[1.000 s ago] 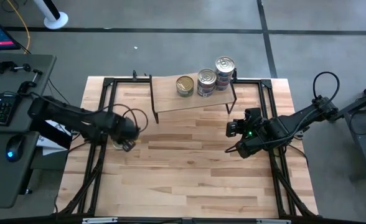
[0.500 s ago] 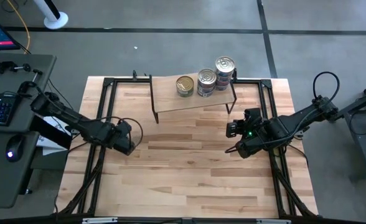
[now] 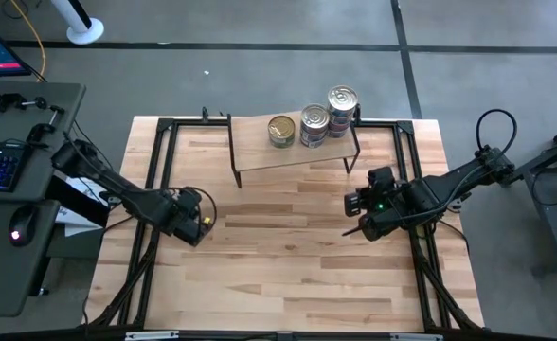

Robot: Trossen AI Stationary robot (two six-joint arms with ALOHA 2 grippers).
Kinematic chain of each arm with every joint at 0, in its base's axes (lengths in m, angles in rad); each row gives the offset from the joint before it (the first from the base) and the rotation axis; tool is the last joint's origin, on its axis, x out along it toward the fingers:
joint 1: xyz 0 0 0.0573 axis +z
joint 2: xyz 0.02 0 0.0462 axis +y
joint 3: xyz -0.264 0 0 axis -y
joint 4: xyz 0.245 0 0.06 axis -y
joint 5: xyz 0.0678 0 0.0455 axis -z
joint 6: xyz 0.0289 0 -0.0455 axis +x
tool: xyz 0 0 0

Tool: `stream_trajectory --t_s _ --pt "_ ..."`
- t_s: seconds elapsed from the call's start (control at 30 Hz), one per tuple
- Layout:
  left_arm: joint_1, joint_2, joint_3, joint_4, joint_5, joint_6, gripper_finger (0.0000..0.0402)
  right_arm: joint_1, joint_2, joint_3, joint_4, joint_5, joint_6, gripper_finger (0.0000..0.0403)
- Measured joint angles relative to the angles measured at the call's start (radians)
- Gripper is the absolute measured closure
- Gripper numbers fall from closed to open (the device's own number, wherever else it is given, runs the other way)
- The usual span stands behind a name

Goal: Stack canned seafood by type on shelf
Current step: Stack the blue tuna can on top of the other stacked blue tuna cans on the shelf

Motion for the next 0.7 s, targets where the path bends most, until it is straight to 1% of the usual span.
stream_trajectory --t_s 0.17,0.27,0.47,0.7 --pt "-0.021 0.093 0.000 0.066 0.007 -0.002 0.0401 0.001 0.000 0.000 0.002 -0.030 -0.060 0.0402" --pt "-0.024 0.138 0.000 0.049 0.022 -0.027 0.0401 0.001 0.000 0.000 0.005 -0.032 -0.091 0.0402" --pt "-0.023 0.196 0.000 -0.027 0.041 -0.195 0.0401 0.001 0.000 0.000 0.007 -0.044 -0.138 0.0402" --pt "-0.023 0.301 0.000 -0.023 0.035 -0.388 0.0401 0.001 0.000 0.000 0.062 -0.105 -0.135 0.0402"
